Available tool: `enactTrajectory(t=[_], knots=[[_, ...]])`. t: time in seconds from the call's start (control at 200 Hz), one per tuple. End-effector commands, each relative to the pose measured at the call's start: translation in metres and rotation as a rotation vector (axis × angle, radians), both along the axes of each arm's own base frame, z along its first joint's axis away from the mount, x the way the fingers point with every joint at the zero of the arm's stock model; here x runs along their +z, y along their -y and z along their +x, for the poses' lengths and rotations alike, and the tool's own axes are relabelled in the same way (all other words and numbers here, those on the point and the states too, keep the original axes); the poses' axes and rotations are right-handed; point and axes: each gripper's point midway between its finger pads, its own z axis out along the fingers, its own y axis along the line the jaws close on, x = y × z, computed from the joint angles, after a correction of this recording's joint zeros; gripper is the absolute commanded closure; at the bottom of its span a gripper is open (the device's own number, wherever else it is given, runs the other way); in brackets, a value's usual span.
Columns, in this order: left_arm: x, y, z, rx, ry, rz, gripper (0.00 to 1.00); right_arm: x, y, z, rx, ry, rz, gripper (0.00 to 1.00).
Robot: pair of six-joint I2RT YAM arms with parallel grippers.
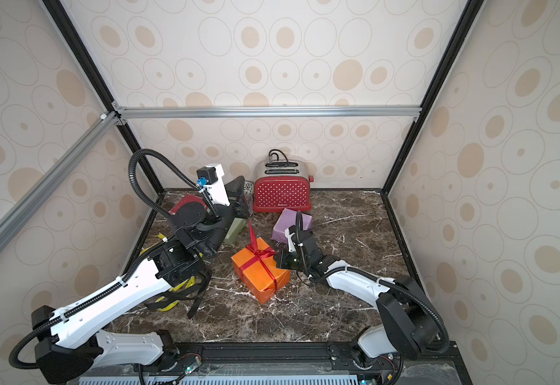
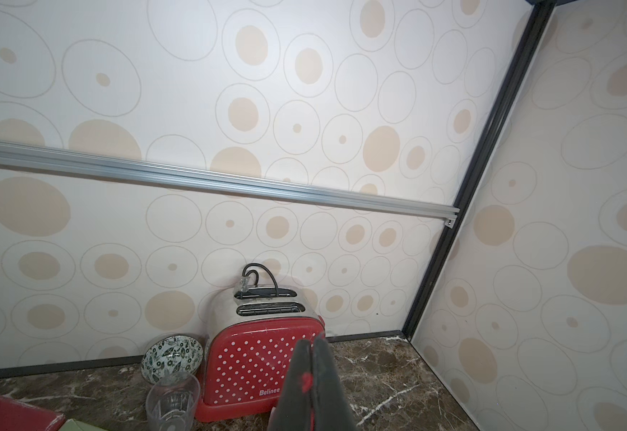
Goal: Untie the ribbon bows on the gift boxes
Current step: Untie the ribbon from the gift box.
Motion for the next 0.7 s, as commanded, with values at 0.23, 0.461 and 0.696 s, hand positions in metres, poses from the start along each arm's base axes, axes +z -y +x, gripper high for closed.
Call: enactTrajectory(t=[0.23, 0.461, 0.696], knots=[[0.040, -0.005, 0.015, 0.104, 0.040, -0.015, 1.00, -0.066, 0.025, -0.028, -0.011, -0.196, -0.180, 1.00], [0.028, -0.007, 0.029, 0.167, 0.011, 0.003, 1.00, -0.064, 0.022, -0.026, 0.003, -0.185, -0.173, 1.00], [0.004, -0.017, 0.058, 0.196, -0.114, 0.060, 1.00, -0.065, 0.017, -0.026, 0.018, -0.194, -0.158, 1.00]])
